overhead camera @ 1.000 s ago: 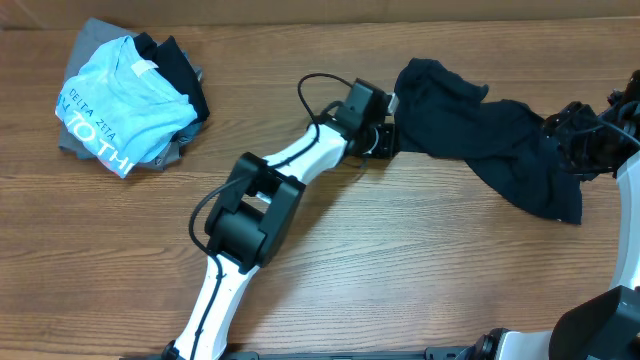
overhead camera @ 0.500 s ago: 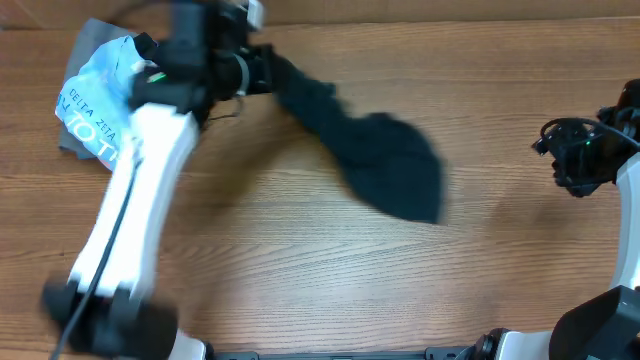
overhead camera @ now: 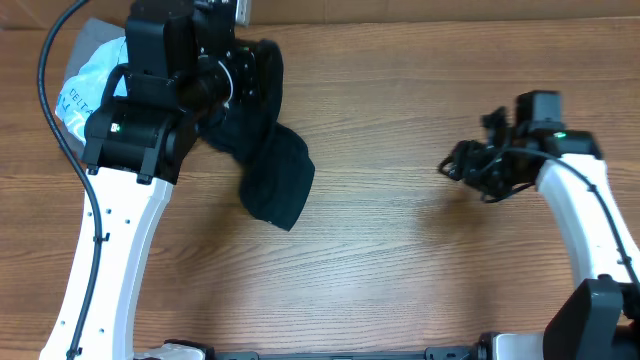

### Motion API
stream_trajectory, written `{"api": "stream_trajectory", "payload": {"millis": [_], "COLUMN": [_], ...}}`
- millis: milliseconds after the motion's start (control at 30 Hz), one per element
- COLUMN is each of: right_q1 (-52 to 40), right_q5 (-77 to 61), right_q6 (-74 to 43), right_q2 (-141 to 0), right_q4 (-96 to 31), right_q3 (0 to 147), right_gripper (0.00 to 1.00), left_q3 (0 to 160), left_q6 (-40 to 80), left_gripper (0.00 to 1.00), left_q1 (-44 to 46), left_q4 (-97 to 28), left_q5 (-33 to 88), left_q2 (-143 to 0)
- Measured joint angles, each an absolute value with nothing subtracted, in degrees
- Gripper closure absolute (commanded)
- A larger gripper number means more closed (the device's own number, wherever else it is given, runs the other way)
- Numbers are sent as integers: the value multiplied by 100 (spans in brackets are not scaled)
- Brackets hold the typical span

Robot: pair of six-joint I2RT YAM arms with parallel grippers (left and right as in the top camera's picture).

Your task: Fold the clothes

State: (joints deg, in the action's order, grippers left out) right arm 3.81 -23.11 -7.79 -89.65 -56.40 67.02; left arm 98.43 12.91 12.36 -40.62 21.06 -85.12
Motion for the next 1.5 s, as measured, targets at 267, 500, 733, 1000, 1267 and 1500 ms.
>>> {"api": "stream_trajectory", "payload": {"millis": [267,500,733,1000,1267,1500], "right_q1": [67,-119,-888,-1267,-749,132], "right_q5": [-2895,-3481,-3708,-3489,-3006,-3415], "right_q6": [-781,-845,-1540,-2290,-2497,-2370], "right_q2": [-8965,-8965,-8965,-8965,-8965,-8965], "right_q4": [-5203,-5013,-4504,-4303,-4143,-4084], "right_q3": [6517,6512,6512,6512,6501,6501], "right_gripper": [32,26,20,64,96,78], "left_q3": [10210,10853,11179,11181,11198,11201], "left_q6": [1702,2010,2088,2082,2038,1925], "left_gripper": [96,96,96,96,96,96], "left_q1": [1271,1844,2390,2467,2467,2565], "left_q4": [-2818,-1361,-1107,-1105,-1520,-1730], "left_q5": [2641,2681,2095,1518,1404,1358], "left_q2": [-8324,-8066,-7994,-7994,-7994,-8291]}}
